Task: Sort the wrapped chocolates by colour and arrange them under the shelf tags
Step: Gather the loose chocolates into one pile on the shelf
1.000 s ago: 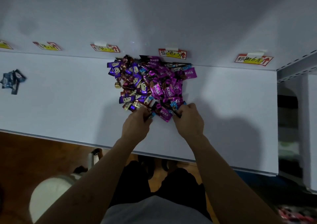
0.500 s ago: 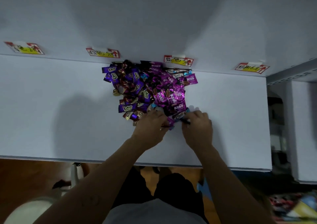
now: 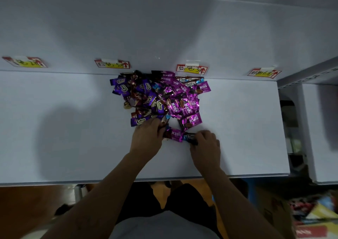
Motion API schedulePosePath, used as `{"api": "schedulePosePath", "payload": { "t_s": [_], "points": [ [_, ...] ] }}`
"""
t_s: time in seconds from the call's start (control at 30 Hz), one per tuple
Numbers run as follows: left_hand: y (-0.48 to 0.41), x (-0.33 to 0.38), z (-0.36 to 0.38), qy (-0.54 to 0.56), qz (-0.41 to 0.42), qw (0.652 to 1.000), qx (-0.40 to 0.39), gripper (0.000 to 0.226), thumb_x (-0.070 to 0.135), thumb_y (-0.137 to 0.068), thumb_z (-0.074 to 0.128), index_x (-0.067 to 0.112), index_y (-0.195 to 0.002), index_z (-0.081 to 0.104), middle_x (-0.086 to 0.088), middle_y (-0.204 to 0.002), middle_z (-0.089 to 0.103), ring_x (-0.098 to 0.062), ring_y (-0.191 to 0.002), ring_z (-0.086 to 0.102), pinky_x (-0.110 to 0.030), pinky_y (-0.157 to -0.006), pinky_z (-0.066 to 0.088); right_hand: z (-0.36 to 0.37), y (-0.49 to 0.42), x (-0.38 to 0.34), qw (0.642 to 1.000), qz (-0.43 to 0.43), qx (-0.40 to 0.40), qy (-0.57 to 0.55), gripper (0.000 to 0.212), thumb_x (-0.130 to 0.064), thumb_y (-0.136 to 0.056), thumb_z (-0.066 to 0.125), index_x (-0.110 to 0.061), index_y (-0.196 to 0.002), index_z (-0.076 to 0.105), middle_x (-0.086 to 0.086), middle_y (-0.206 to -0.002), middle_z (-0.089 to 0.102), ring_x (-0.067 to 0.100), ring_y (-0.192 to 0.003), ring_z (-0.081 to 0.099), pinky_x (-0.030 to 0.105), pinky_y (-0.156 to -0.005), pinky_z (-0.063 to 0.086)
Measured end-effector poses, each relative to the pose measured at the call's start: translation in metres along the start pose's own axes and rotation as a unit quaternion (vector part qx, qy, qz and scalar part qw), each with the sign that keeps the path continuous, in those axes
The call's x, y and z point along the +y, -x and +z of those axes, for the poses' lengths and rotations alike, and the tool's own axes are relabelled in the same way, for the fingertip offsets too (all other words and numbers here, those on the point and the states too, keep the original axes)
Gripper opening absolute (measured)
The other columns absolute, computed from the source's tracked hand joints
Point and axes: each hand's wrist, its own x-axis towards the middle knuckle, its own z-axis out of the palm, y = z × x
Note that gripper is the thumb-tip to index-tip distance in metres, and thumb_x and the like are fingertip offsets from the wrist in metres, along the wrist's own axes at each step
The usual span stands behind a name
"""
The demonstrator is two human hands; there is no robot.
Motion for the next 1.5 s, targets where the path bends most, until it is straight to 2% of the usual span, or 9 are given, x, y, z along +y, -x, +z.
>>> {"api": "schedulePosePath", "payload": {
  "t_s": [0.17, 0.3, 0.4, 0.53, 0.7, 0.97, 1.1, 1.23, 1.5],
  "points": [
    [-0.003, -0.012, -0.010, -0.011, -0.024, 0.999, 0.023, 0.011, 0.016, -0.086, 0.069, 0.006, -0.086, 0.065, -0.012, -0.096, 0.061, -0.031, -0.089, 0.056, -0.039, -0.073, 0.044, 0.000, -0.008, -0.007, 1.000, 0.004, 0.005, -0.017, 0.018, -0.020, -0.081, 0.071, -0.013, -0.096, 0.062, 0.005, -0.095, 0.064, 0.026, -0.091, 0.058, 0.037, -0.081, 0.042],
    [-0.008, -0.004, -0.004, 0.013, -0.004, 1.000, 0.017, 0.010, 0.016, -0.086, 0.068, 0.007, -0.089, 0.064, -0.010, -0.098, 0.060, -0.028, -0.090, 0.055, -0.041, -0.074, 0.047, -0.002, -0.007, -0.005, 0.998, 0.053, -0.018, -0.040, 0.037, -0.029, -0.082, 0.072, -0.013, -0.111, 0.055, 0.004, -0.106, 0.063, 0.024, -0.099, 0.058, 0.035, -0.087, 0.043],
    [-0.015, 0.003, 0.000, 0.020, 0.017, 0.999, 0.040, 0.009, 0.014, -0.085, 0.069, 0.009, -0.084, 0.062, -0.009, -0.095, 0.059, -0.029, -0.088, 0.054, -0.043, -0.074, 0.046, -0.005, -0.002, -0.004, 0.996, 0.058, -0.043, -0.046, 0.036, -0.029, -0.086, 0.068, -0.011, -0.115, 0.057, 0.007, -0.111, 0.063, 0.023, -0.101, 0.058, 0.035, -0.090, 0.047],
    [-0.026, 0.008, 0.001, -0.012, 0.037, 0.995, 0.092, 0.021, 0.024, -0.091, 0.049, 0.007, -0.084, 0.058, -0.011, -0.089, 0.060, -0.032, -0.083, 0.053, -0.043, -0.069, 0.046, -0.017, 0.001, -0.006, 0.992, 0.065, -0.010, -0.106, 0.026, -0.024, -0.088, 0.066, -0.007, -0.108, 0.064, 0.010, -0.106, 0.064, 0.025, -0.096, 0.058, 0.035, -0.081, 0.050],
    [-0.051, 0.005, -0.016, -0.064, -0.010, 0.989, 0.133, 0.015, 0.020, -0.091, 0.055, 0.007, -0.093, 0.062, -0.012, -0.100, 0.063, -0.034, -0.097, 0.054, -0.048, -0.080, 0.047, -0.043, -0.017, -0.021, 0.967, 0.081, -0.040, -0.238, 0.024, -0.024, -0.093, 0.061, -0.012, -0.114, 0.059, 0.006, -0.102, 0.069, 0.023, -0.089, 0.065, 0.029, -0.072, 0.050],
    [-0.098, 0.012, -0.025, -0.093, -0.040, 0.994, 0.038, 0.019, 0.016, -0.097, 0.048, 0.010, -0.113, 0.057, -0.005, -0.143, 0.046, -0.026, -0.124, 0.042, -0.043, -0.100, 0.034, -0.060, -0.047, -0.045, 0.960, 0.027, -0.072, -0.268, 0.025, -0.021, -0.094, 0.059, -0.015, -0.118, 0.059, 0.004, -0.104, 0.068, 0.018, -0.084, 0.061, 0.026, -0.072, 0.048],
    [-0.101, 0.008, -0.027, -0.117, 0.001, 0.992, 0.039, 0.017, 0.019, -0.096, 0.050, 0.012, -0.107, 0.061, -0.004, -0.119, 0.061, -0.025, -0.113, 0.045, -0.039, -0.092, 0.034, -0.052, -0.047, -0.055, 0.963, -0.010, -0.095, -0.251, 0.020, -0.017, -0.094, 0.057, -0.018, -0.114, 0.061, -0.002, -0.096, 0.063, 0.016, -0.083, 0.061, 0.024, -0.065, 0.047],
    [-0.092, 0.000, -0.030, -0.150, 0.025, 0.986, 0.062, 0.013, 0.018, -0.091, 0.060, 0.010, -0.098, 0.067, -0.008, -0.106, 0.065, -0.030, -0.107, 0.051, -0.043, -0.088, 0.037, -0.039, -0.046, -0.070, 0.966, -0.056, -0.130, -0.218, 0.026, -0.015, -0.093, 0.056, -0.018, -0.119, 0.060, -0.001, -0.114, 0.063, 0.017, -0.100, 0.059, 0.030, -0.082, 0.052],
    [-0.088, -0.012, -0.035, -0.116, 0.034, 0.992, 0.041, 0.012, 0.015, -0.087, 0.064, 0.009, -0.096, 0.069, -0.010, -0.113, 0.062, -0.032, -0.103, 0.057, -0.046, -0.089, 0.040, -0.026, -0.058, -0.073, 0.980, -0.062, -0.094, -0.167, 0.028, -0.012, -0.092, 0.055, -0.014, -0.120, 0.060, -0.007, -0.150, 0.037, 0.021, -0.105, 0.061, 0.033, -0.080, 0.056]
  ]
}}
